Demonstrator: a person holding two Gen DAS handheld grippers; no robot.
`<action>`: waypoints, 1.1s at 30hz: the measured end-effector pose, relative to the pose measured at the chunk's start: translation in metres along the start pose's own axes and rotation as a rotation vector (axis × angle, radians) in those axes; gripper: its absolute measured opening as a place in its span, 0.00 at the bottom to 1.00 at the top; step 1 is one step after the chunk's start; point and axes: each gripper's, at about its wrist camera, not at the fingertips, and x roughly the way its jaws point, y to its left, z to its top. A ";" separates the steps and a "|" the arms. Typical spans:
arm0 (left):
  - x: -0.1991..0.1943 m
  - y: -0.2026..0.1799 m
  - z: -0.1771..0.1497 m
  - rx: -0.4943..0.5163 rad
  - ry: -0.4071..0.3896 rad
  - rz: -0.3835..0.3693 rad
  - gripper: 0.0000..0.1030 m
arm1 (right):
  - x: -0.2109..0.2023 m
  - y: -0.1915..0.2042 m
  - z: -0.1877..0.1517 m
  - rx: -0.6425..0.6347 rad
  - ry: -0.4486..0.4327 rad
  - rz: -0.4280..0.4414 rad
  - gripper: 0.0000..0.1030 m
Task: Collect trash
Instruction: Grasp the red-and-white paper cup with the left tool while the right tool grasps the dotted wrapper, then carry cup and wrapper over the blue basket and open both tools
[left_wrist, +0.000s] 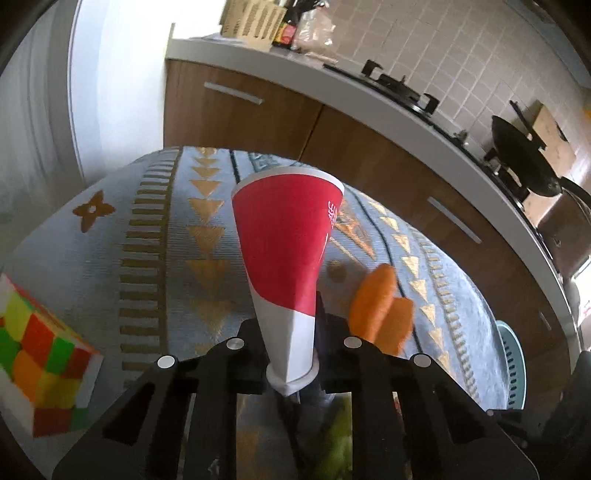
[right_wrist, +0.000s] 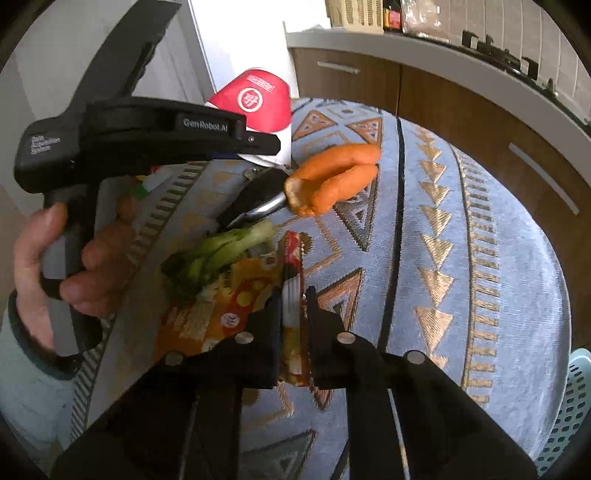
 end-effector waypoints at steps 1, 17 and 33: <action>-0.006 -0.002 -0.001 0.004 -0.012 -0.011 0.15 | -0.008 0.001 -0.002 -0.005 -0.016 -0.010 0.09; -0.090 -0.101 -0.021 0.187 -0.128 -0.200 0.15 | -0.140 -0.054 -0.030 0.096 -0.259 -0.294 0.08; -0.052 -0.265 -0.068 0.390 -0.016 -0.398 0.16 | -0.247 -0.169 -0.125 0.382 -0.314 -0.598 0.08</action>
